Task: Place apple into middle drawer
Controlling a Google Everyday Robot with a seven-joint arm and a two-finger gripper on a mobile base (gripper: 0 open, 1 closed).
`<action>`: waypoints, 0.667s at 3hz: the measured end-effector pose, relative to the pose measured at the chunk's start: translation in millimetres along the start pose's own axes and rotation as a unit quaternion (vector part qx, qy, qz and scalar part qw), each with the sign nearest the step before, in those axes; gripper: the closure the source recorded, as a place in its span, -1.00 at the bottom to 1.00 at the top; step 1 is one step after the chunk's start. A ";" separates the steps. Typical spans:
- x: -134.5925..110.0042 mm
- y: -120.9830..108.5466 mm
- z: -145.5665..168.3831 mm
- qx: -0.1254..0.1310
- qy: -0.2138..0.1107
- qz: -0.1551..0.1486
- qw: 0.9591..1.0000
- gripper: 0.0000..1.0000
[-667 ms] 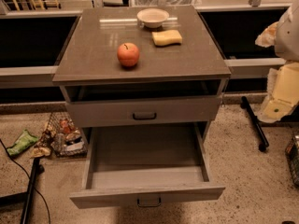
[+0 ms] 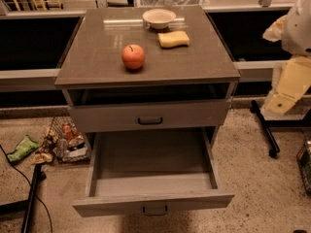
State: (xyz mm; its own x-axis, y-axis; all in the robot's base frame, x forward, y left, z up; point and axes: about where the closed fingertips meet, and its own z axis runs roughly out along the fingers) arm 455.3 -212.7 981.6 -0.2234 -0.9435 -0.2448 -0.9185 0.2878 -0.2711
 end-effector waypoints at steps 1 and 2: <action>-29.7 -33.9 10.9 0.014 -0.055 0.004 0.998 -1.00; -69.8 -66.7 30.0 0.012 -0.127 0.018 0.992 -1.00</action>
Offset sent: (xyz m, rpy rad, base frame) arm 0.1422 0.0870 0.0112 0.4249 -0.1247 0.0423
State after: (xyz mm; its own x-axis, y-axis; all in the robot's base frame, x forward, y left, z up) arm 542.0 -161.1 988.8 -0.1642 -0.8613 -0.4808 -0.9028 0.3276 -0.2786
